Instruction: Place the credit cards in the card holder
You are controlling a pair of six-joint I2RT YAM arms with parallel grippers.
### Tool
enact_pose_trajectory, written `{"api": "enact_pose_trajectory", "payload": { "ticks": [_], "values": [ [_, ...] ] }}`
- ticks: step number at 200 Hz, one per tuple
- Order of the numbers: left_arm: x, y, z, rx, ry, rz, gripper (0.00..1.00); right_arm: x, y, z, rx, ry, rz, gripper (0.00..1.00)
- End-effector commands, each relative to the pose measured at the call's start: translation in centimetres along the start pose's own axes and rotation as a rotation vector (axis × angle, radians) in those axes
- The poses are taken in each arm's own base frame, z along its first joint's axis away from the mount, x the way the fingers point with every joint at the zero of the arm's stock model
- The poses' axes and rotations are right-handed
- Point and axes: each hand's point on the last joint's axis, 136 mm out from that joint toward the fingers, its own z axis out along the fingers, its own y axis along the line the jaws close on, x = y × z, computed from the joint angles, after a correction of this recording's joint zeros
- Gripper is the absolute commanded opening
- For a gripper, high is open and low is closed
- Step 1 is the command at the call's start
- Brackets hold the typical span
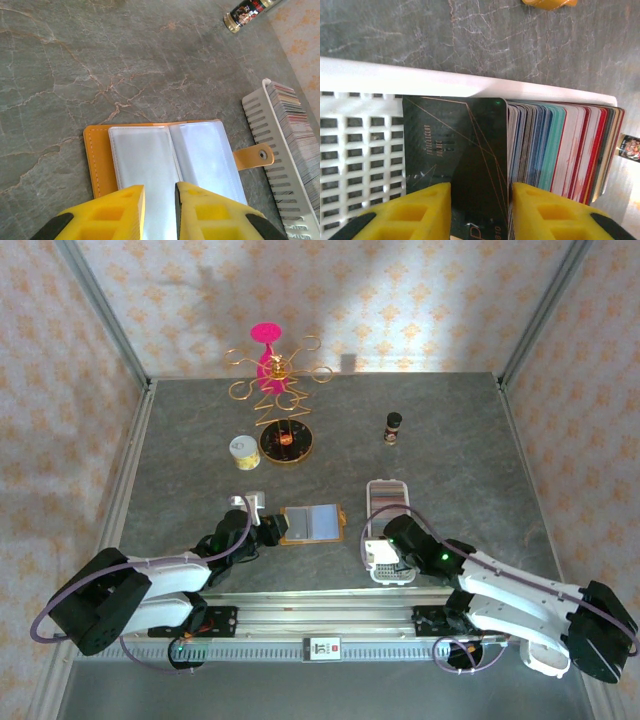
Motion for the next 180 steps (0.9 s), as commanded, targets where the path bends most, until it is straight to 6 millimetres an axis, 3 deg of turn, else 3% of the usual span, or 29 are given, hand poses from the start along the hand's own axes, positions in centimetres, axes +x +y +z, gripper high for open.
{"api": "enact_pose_trajectory", "payload": {
  "ticks": [1, 98, 180],
  "values": [
    [-0.4, -1.2, 0.2, 0.041, -0.012, 0.016, 0.24, 0.9, 0.0, -0.1, 0.02, 0.036, 0.003, 0.32],
    [-0.4, -1.2, 0.2, 0.043, -0.012, 0.015, 0.24, 1.2, -0.7, -0.5, 0.05, 0.045, 0.015, 0.29],
    [-0.4, -1.3, 0.2, 0.046, -0.012, 0.015, 0.24, 1.2, -1.1, -0.9, 0.061, 0.045, 0.027, 0.2]
  ]
}}
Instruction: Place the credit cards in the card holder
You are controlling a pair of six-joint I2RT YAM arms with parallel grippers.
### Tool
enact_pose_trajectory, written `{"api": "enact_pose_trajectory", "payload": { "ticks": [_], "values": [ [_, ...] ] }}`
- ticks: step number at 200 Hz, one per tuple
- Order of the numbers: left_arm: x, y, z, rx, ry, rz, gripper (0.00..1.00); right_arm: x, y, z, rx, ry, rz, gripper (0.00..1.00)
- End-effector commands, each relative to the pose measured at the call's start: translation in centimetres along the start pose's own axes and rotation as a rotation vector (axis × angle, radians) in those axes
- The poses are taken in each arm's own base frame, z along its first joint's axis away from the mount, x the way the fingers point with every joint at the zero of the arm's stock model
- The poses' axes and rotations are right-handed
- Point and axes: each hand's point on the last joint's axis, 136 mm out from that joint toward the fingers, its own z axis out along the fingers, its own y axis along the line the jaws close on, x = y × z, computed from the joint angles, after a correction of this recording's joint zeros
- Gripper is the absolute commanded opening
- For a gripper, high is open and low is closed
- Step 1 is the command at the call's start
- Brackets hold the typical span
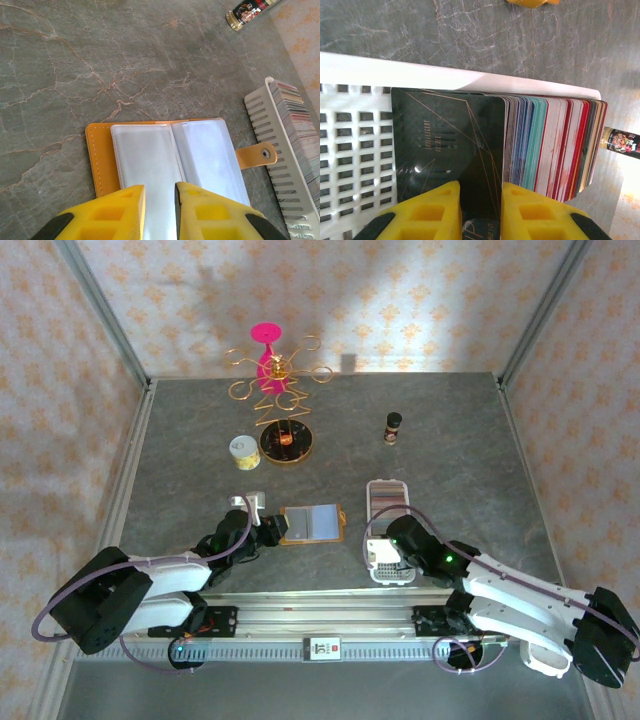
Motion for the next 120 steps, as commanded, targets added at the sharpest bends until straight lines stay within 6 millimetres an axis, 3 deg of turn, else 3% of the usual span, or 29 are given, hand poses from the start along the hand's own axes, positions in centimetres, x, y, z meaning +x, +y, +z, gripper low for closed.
{"api": "enact_pose_trajectory", "payload": {
  "ticks": [1, 120],
  "values": [
    [-0.57, -1.42, 0.1, 0.05, -0.017, 0.015, 0.24, 0.93, -0.57, -0.31, 0.027, 0.043, 0.016, 0.2],
    [-0.48, -1.55, 0.12, 0.057, -0.012, 0.013, 0.23, 0.79, -1.56, -1.23, 0.047, 0.036, 0.045, 0.16]
  ]
}}
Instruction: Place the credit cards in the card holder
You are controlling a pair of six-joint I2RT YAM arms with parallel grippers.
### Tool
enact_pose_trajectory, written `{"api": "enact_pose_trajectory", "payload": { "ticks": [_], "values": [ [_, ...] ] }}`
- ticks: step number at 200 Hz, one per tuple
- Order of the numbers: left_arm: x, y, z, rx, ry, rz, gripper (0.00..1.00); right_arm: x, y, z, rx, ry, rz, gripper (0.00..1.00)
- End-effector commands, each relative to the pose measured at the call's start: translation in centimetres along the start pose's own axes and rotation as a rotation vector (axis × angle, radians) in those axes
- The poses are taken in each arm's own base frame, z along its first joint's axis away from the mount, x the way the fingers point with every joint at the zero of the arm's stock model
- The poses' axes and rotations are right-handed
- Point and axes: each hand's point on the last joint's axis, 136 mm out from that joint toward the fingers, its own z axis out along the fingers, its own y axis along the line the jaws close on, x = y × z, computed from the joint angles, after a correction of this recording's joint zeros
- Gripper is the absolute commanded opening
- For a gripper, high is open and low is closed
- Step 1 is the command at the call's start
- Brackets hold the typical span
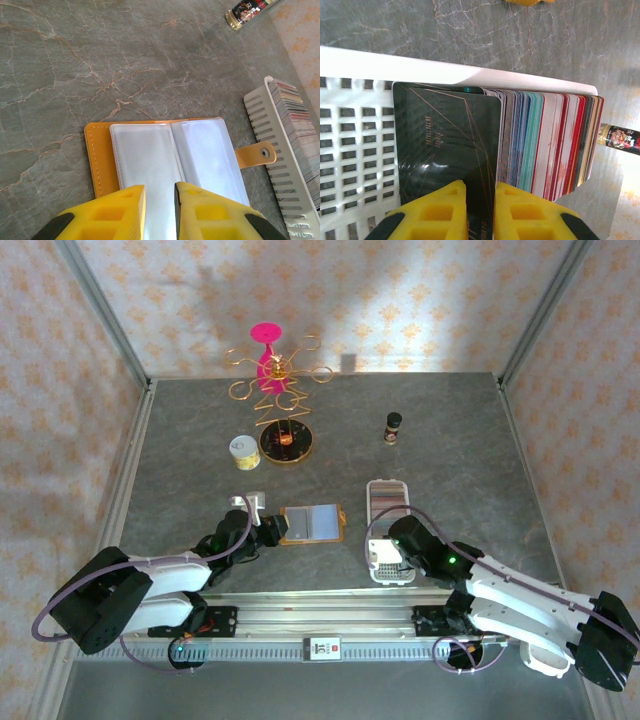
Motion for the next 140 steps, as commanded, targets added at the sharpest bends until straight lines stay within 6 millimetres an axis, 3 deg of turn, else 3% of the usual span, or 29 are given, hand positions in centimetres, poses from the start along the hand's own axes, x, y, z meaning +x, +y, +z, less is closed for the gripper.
{"api": "enact_pose_trajectory", "payload": {
  "ticks": [1, 89, 140],
  "values": [
    [-0.5, -1.5, 0.1, 0.055, -0.015, 0.013, 0.23, 0.6, -1.6, -0.8, 0.046, 0.038, 0.032, 0.16],
    [-0.6, -1.6, 0.0, 0.059, -0.019, 0.013, 0.23, 0.0, -2.5, -1.6, 0.047, 0.017, 0.05, 0.09],
    [-0.7, -1.6, 0.0, 0.059, -0.021, 0.013, 0.23, -0.2, -2.1, -2.3, -0.002, 0.011, 0.058, 0.0]
  ]
}}
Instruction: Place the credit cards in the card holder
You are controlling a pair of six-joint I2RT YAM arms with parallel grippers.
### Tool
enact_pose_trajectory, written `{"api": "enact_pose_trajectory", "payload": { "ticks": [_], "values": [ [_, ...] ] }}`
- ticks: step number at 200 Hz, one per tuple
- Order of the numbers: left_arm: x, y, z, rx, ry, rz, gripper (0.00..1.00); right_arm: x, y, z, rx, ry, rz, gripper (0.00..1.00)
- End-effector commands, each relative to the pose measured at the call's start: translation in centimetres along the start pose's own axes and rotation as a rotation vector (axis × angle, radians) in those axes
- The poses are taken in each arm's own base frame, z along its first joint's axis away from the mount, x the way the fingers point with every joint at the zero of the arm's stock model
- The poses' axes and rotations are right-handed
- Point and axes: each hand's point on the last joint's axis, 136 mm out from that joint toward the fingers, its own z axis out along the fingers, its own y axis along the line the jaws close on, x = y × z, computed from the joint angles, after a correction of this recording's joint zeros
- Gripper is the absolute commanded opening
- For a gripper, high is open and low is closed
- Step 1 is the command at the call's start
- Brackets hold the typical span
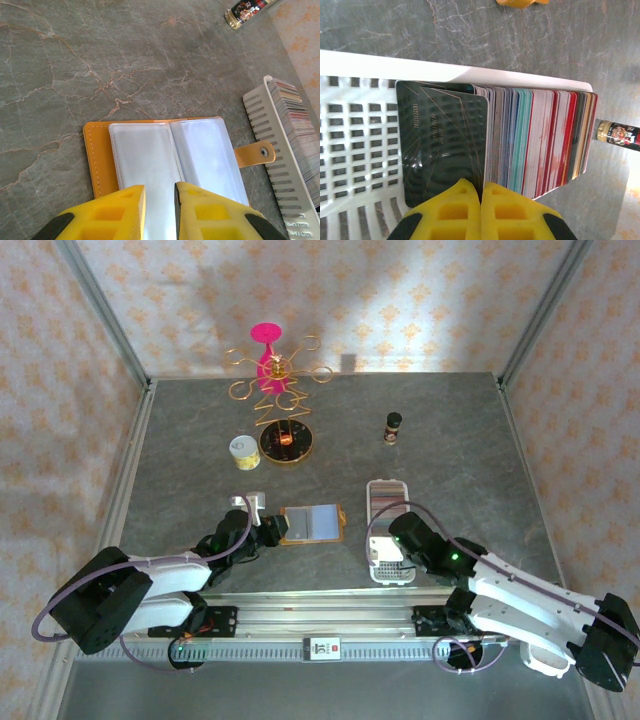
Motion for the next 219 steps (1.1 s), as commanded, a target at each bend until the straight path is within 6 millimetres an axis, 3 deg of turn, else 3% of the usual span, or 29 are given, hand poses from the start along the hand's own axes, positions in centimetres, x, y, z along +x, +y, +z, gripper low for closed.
{"api": "enact_pose_trajectory", "payload": {
  "ticks": [1, 66, 91, 118, 171, 199, 219],
  "values": [
    [-0.7, -1.6, 0.0, 0.056, -0.024, 0.013, 0.23, 0.0, -1.5, -1.1, 0.029, 0.009, 0.034, 0.0],
    [-0.8, -1.7, -0.1, 0.062, -0.027, 0.013, 0.23, -1.1, -0.3, -3.3, -0.101, -0.062, 0.069, 0.0],
    [-0.9, -1.7, -0.2, 0.064, -0.034, 0.015, 0.24, -2.5, -0.8, -4.8, -0.113, -0.141, 0.119, 0.0],
    [-1.0, -1.7, -0.3, 0.064, -0.041, 0.02, 0.25, -4.6, -2.7, -6.3, -0.073, -0.261, 0.237, 0.0],
    [-1.3, -1.7, -0.7, 0.061, -0.061, 0.03, 0.41, -8.9, -8.0, -8.5, 0.004, -0.505, 0.635, 0.0],
    [-1.5, -1.5, -0.8, 0.05, -0.067, 0.04, 0.52, -10.1, -11.3, -9.2, 0.024, -0.638, 1.021, 0.0],
    [-1.5, -1.3, -0.9, 0.039, -0.071, 0.044, 0.57, -10.9, -12.2, -8.9, -0.029, -0.673, 1.211, 0.0]
  ]
}}
